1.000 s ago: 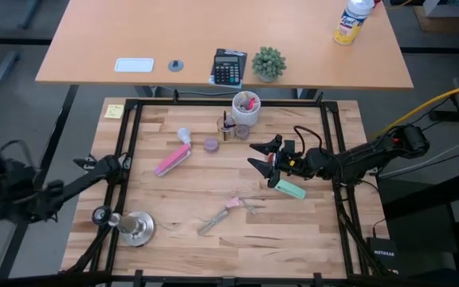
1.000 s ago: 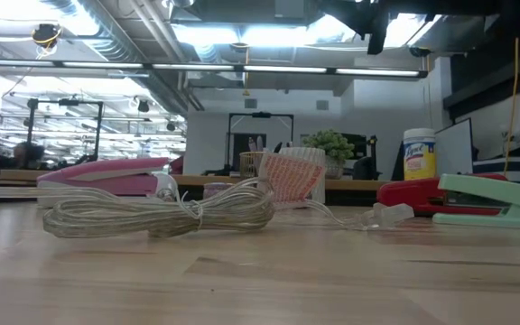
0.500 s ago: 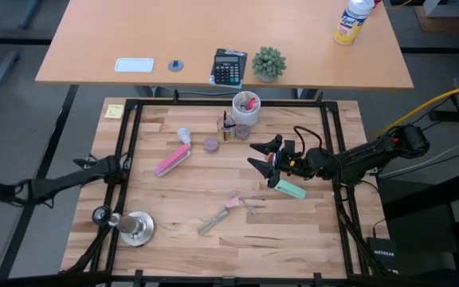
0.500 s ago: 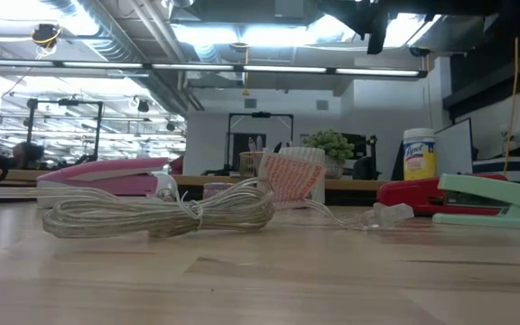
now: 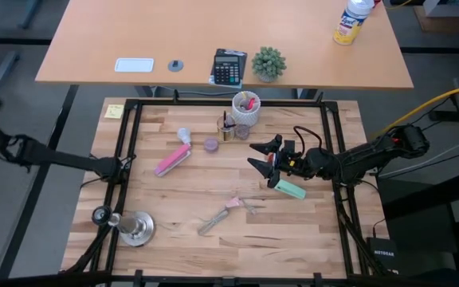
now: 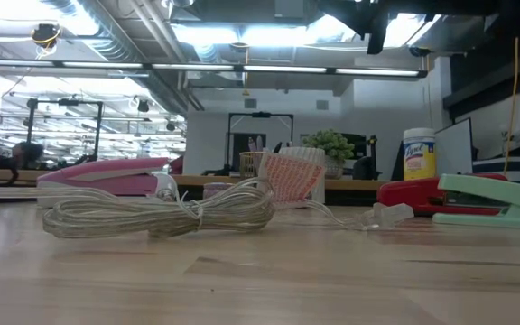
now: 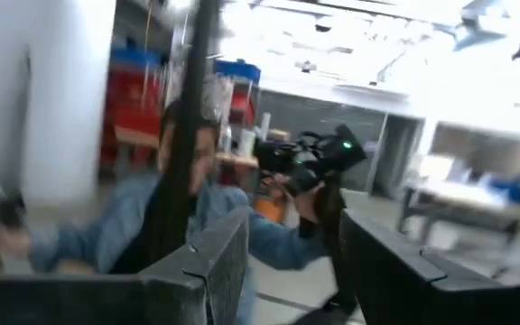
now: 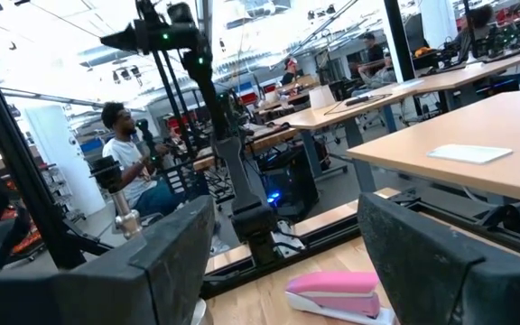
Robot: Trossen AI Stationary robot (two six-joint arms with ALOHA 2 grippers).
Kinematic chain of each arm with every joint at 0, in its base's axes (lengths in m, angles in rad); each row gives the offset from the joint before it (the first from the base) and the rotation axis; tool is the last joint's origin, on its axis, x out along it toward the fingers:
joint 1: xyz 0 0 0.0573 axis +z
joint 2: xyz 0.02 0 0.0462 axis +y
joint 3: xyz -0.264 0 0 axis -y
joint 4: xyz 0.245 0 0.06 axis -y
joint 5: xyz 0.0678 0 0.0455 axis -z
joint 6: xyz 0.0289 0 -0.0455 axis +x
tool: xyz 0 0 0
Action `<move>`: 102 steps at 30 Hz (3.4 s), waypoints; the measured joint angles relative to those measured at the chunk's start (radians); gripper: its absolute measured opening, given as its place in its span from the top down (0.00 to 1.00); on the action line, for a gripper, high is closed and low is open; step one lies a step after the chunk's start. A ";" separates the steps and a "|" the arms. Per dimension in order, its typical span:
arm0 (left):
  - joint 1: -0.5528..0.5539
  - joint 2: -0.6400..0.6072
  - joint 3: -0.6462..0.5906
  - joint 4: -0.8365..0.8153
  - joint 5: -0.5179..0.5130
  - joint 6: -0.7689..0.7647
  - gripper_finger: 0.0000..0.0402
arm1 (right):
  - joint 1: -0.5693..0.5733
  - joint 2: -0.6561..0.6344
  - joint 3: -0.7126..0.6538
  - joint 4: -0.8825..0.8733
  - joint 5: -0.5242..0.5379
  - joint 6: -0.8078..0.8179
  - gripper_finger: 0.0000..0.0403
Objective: Screw lightbulb
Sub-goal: Move the lamp socket to the center of the table
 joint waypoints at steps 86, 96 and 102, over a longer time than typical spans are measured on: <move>0.591 -0.518 -0.454 -0.837 -0.945 0.704 0.58 | 0.000 0.000 0.001 -0.396 -0.001 0.036 0.30; 0.590 -0.518 -0.454 -0.843 -0.988 0.661 0.58 | 0.000 0.000 0.001 -0.603 -0.001 0.036 0.30; 0.525 -0.517 -0.528 -0.579 -1.153 0.545 0.58 | 0.001 0.000 0.001 -0.648 -0.001 0.036 0.30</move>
